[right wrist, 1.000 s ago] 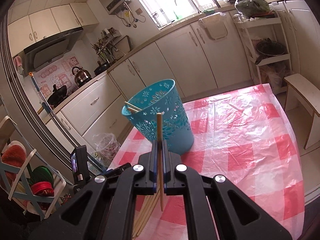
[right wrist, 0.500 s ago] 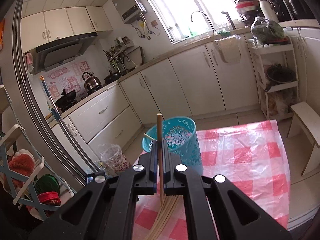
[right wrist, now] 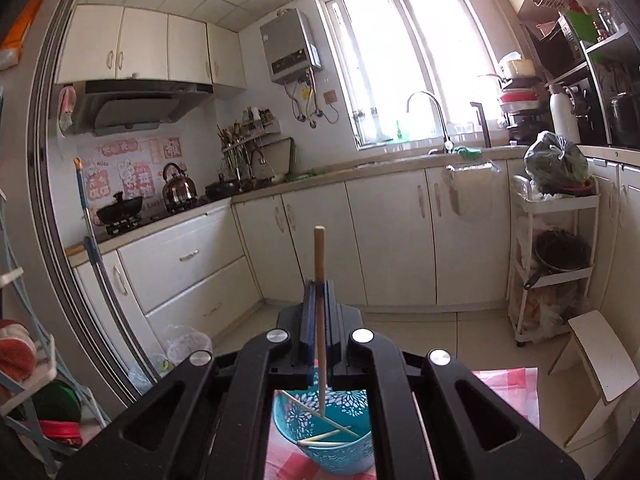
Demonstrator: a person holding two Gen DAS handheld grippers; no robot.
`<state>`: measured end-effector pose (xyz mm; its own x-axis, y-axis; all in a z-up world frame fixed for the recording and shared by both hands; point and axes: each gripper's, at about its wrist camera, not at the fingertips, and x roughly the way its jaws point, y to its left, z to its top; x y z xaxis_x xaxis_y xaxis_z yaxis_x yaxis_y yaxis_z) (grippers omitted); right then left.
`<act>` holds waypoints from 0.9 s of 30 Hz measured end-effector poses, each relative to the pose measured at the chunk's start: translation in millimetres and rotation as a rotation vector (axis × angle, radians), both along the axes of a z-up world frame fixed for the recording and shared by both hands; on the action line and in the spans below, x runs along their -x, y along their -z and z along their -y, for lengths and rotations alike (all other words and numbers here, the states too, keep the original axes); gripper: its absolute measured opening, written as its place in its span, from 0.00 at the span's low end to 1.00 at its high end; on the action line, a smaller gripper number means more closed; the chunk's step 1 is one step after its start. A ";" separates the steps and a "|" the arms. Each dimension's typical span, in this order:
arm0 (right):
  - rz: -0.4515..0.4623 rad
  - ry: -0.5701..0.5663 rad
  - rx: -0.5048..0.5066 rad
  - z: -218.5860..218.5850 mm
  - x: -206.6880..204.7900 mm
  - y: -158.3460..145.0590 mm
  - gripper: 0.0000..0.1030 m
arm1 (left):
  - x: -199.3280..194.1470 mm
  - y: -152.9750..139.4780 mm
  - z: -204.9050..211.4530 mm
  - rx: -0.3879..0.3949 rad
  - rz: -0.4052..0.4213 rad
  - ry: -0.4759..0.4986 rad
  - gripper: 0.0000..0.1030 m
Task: Organize utensils
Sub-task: 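Carry the chopstick over the blue basket and open the right gripper, then bring the right gripper back toward the remaining chopsticks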
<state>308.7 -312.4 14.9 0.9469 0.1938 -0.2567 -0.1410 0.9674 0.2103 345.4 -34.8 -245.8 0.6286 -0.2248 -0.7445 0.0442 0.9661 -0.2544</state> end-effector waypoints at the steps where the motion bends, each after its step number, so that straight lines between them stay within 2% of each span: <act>1: -0.030 0.007 0.023 -4.3 -10.1 14.3 0.04 | 0.0 -0.1 0.0 0.002 0.000 0.000 0.87; 5: -0.133 0.031 0.042 -6.9 -35.0 67.8 0.04 | -0.2 0.2 -1.4 0.008 0.002 0.000 0.87; 9: -0.185 0.046 -0.003 1.1 -34.2 92.7 0.05 | 0.0 0.5 -2.6 0.010 0.002 0.000 0.87; 11: -0.189 0.051 -0.015 3.7 -22.8 96.5 0.14 | 0.0 0.4 -2.4 0.008 0.002 0.000 0.87; 12: -0.185 0.056 -0.017 2.5 -17.4 96.2 0.24 | 0.0 0.4 -2.8 0.008 0.002 0.000 0.87; 13: -0.182 0.060 -0.022 3.4 -10.5 96.0 0.29 | 0.0 0.4 -2.9 0.007 0.002 0.000 0.87; 17: -0.220 0.080 -0.054 6.0 24.7 110.1 0.33 | -0.1 0.3 -2.8 0.005 0.001 0.000 0.87; 21: -0.380 0.091 -0.054 -3.8 56.1 160.4 0.34 | -0.1 0.3 -3.2 0.001 0.001 -0.001 0.87; 24: -0.507 0.090 -0.079 -12.0 64.4 199.5 0.34 | -0.3 0.3 -3.0 0.003 0.001 0.000 0.87; 27: -0.589 0.072 -0.086 -25.0 61.3 222.1 0.33 | -0.3 0.4 -2.8 0.001 0.001 0.000 0.87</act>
<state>247.4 -287.4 -207.1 0.6613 0.1777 -0.7288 0.0888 0.9462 0.3113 345.7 -31.9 -246.2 0.6292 -0.2258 -0.7437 0.0444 0.9658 -0.2556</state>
